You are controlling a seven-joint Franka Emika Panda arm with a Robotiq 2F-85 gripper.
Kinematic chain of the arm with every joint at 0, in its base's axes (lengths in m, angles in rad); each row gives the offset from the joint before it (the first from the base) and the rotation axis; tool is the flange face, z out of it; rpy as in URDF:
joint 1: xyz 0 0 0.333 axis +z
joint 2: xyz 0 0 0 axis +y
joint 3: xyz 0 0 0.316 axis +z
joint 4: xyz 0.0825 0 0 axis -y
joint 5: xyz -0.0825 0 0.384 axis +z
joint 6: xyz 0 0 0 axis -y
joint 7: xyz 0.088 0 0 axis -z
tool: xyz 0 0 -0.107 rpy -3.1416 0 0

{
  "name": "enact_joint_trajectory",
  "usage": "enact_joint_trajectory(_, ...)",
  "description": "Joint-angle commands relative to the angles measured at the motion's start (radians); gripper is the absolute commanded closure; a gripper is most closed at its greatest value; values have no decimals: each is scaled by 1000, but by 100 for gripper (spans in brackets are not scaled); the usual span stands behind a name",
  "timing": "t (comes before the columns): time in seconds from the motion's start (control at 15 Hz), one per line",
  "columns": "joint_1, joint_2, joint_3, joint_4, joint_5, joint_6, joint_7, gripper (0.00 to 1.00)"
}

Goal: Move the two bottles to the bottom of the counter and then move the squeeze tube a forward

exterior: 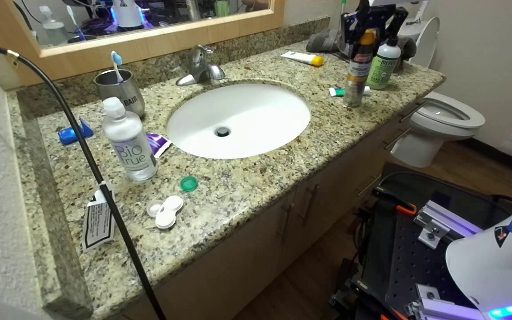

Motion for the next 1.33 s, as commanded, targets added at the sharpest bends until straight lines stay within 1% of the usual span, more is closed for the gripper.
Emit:
enact_joint_trajectory(0.0,21,90,-11,98,49,-126,-19,69)
enact_joint_trajectory(0.13,33,120,-27,145,110,-181,-52,69)
enact_joint_trajectory(0.27,38,132,-47,172,189,-197,-106,69)
enact_joint_trajectory(0.4,39,132,-64,177,255,-185,-160,69)
enact_joint_trajectory(0.53,35,121,-78,163,284,-151,-193,69)
enact_joint_trajectory(0.67,35,120,-87,157,288,-132,-208,69)
enact_joint_trajectory(0.87,35,121,-91,143,264,-106,-199,69)
enact_joint_trajectory(1.27,36,112,-87,107,227,-14,-180,69)
